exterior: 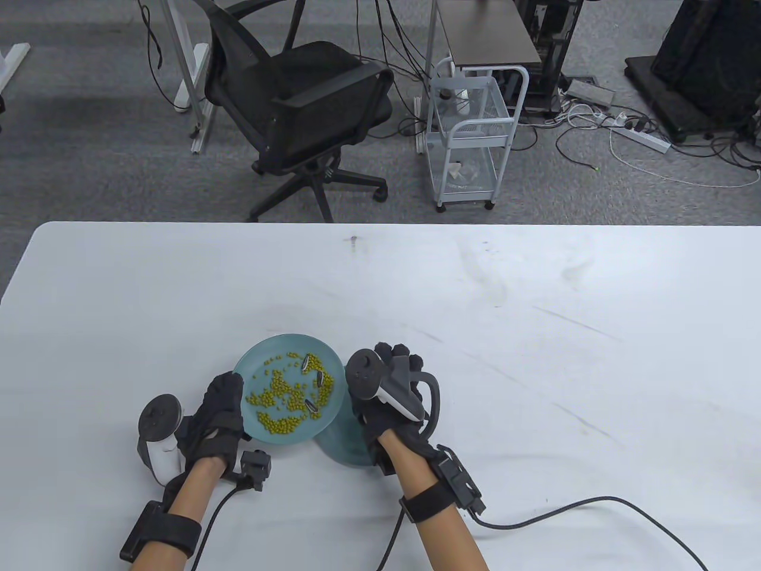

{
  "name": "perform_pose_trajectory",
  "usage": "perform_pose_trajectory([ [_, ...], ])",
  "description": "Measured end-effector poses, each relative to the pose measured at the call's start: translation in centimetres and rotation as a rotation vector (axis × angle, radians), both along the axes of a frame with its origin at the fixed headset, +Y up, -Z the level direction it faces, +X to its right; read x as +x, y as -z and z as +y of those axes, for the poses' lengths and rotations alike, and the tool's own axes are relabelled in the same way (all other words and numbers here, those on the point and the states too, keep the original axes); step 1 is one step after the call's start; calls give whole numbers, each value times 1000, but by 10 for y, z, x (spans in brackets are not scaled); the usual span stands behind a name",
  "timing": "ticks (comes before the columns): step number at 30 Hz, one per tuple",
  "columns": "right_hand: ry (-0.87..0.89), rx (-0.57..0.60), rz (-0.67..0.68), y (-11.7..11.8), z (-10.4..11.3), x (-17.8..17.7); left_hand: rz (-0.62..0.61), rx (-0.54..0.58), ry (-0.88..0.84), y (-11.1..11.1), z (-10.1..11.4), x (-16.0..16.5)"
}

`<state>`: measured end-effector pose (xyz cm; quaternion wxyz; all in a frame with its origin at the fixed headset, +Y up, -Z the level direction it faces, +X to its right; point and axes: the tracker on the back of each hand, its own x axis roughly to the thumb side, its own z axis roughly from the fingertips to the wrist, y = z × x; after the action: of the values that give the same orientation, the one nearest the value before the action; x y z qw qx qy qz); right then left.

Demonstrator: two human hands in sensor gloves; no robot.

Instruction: Pick sunflower seeds with hand pinch into plate

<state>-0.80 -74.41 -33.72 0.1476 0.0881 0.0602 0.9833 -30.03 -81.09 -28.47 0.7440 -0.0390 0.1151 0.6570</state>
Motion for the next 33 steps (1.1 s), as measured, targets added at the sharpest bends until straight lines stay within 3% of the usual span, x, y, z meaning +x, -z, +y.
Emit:
perform_pose_trajectory([
  [21, 44, -2, -21, 2, 3, 7, 0, 4, 3, 0, 0, 1],
  [33, 107, -5, -33, -2, 26, 12, -3, 3, 7, 0, 0, 1],
])
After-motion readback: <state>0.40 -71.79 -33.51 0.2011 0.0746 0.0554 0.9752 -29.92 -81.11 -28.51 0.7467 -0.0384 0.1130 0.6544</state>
